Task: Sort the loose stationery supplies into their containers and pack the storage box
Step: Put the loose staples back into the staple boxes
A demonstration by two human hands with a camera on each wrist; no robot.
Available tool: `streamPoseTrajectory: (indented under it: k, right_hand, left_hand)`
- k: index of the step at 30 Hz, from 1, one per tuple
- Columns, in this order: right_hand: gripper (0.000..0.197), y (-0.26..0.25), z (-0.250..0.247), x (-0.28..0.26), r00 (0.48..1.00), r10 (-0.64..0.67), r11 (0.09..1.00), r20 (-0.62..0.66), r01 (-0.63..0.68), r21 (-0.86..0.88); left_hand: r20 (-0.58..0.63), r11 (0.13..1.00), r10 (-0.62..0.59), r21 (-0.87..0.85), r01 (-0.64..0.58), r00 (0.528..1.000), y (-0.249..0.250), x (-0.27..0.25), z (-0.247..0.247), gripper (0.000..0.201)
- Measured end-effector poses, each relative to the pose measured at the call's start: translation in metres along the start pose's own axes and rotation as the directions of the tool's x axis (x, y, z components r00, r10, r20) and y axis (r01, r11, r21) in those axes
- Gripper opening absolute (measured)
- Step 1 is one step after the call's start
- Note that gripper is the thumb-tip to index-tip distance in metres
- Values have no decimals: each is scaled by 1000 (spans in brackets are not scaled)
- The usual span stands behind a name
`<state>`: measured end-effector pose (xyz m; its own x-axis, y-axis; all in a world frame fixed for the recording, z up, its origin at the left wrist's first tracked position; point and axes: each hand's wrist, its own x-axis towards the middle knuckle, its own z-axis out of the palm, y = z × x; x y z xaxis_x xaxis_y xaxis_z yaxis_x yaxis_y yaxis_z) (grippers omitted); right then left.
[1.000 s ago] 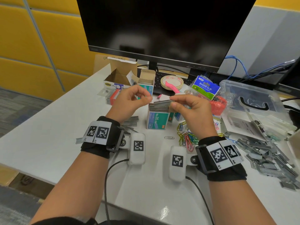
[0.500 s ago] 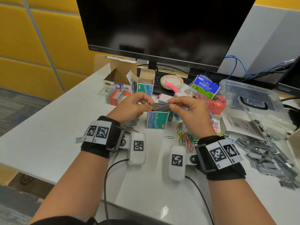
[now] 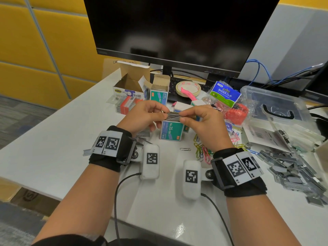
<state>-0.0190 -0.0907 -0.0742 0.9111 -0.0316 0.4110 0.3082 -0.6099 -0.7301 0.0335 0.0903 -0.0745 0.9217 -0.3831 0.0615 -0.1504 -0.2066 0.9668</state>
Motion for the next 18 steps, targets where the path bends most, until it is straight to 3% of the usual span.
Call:
streamPoseTrajectory:
  k: [18]
  right_hand:
    - [12, 3, -9, 0, 987, 46, 999, 156, -43, -24]
  left_hand:
    - [-13, 997, -15, -80, 14, 1000, -1, 2, 0, 10]
